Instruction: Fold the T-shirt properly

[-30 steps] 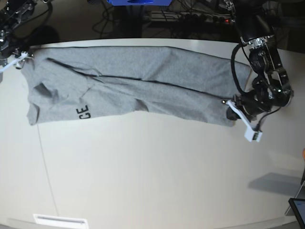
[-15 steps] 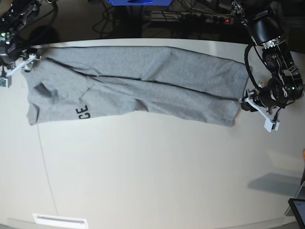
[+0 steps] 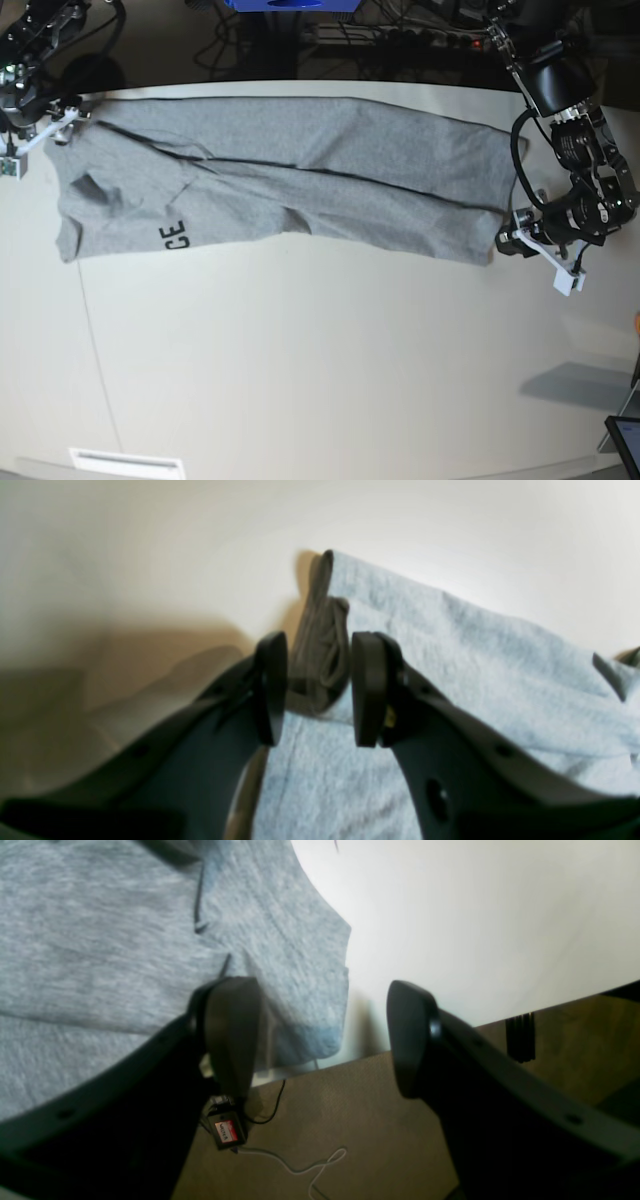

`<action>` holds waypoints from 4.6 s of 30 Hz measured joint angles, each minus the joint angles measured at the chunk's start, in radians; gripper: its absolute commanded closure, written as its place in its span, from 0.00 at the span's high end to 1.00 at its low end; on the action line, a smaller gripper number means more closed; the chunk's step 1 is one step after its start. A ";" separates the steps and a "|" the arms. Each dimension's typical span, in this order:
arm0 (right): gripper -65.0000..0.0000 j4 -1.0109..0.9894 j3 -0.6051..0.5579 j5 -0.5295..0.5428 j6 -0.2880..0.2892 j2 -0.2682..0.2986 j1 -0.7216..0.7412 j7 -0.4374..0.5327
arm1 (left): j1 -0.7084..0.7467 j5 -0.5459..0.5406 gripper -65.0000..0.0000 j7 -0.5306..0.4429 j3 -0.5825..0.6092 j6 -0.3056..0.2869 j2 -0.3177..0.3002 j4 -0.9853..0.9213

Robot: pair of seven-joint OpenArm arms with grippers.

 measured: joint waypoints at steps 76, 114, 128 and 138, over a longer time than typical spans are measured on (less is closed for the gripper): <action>0.58 0.000 0.002 0.001 0.000 0.002 0.005 0.003 | -0.020 0.006 0.00 0.002 0.069 0.045 0.008 -0.044; 0.58 0.000 0.002 0.000 0.000 -0.002 0.003 0.000 | 0.189 -0.006 0.00 0.000 0.153 0.042 -0.119 0.217; 0.59 0.000 0.000 0.000 0.000 -0.002 0.005 -0.001 | 0.238 -0.011 0.33 0.000 0.153 0.041 -0.142 0.369; 0.58 0.000 0.000 0.000 0.000 -0.002 0.008 -0.001 | 0.157 -0.004 0.26 -0.005 0.148 0.041 -0.098 0.269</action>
